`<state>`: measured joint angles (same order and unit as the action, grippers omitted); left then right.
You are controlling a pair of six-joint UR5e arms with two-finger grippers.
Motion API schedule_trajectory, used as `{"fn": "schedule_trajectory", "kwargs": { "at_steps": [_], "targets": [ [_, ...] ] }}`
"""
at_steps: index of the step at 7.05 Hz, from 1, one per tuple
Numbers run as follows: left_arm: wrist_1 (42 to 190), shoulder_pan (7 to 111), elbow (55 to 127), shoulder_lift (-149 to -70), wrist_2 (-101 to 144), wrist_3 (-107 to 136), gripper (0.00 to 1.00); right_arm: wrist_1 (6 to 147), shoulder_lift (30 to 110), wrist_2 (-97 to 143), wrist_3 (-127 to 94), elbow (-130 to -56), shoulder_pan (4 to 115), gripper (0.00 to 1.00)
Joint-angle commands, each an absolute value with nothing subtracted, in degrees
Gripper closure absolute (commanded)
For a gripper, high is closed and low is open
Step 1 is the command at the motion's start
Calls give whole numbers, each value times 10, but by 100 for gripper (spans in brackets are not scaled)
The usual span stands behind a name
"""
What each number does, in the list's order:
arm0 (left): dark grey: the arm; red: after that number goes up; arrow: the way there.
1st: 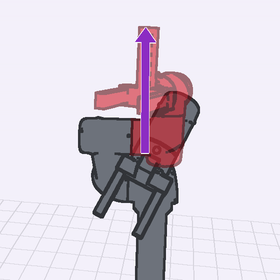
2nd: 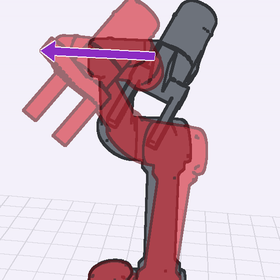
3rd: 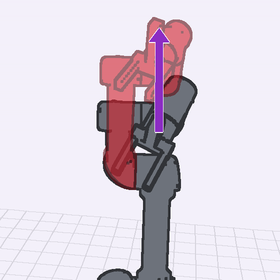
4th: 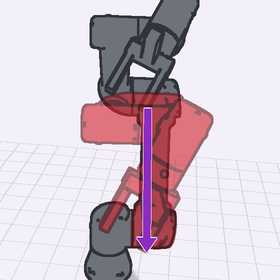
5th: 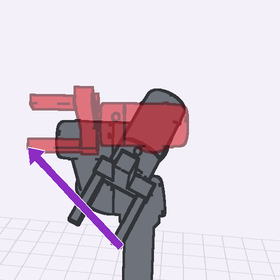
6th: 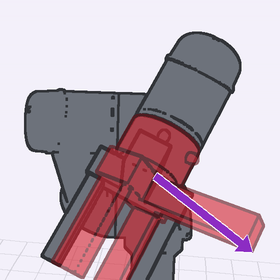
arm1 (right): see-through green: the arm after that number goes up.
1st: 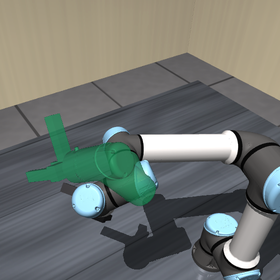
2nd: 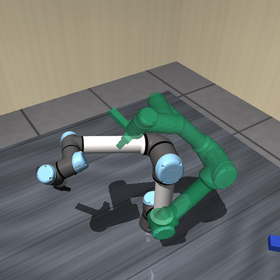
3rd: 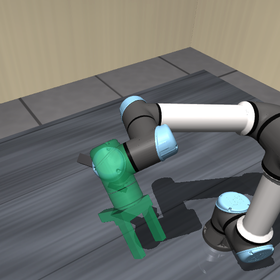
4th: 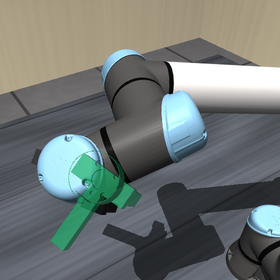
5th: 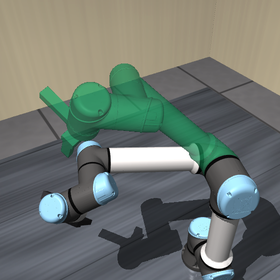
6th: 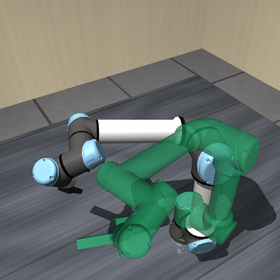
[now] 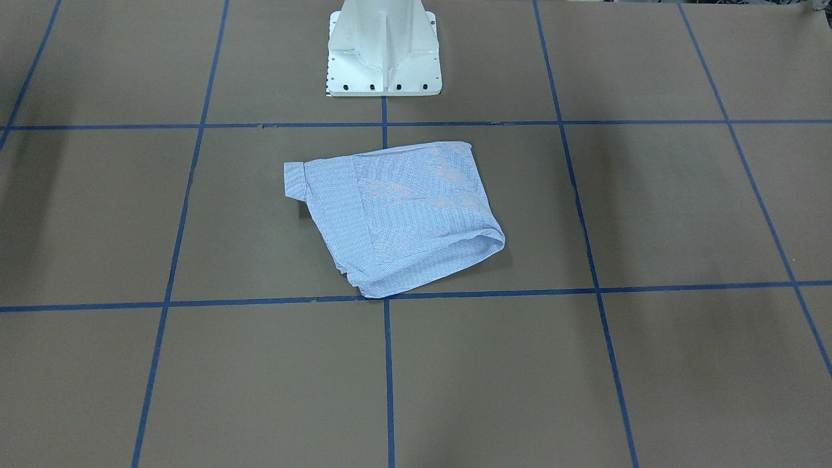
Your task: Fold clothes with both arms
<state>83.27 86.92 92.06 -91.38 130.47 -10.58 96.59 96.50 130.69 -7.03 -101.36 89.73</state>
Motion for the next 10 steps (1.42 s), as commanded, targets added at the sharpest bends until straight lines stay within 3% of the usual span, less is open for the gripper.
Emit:
{"fn": "schedule_trajectory", "kwargs": {
  "at_steps": [1, 10],
  "targets": [
    [832, 870, 924, -914, 1307, -55, 0, 966, 964, 1307, -70, -1014, 897, 0],
    [833, 869, 925, -911, 1341, -33, 0, 966, 960, 1307, -70, -1014, 899, 0]
  ]
}}
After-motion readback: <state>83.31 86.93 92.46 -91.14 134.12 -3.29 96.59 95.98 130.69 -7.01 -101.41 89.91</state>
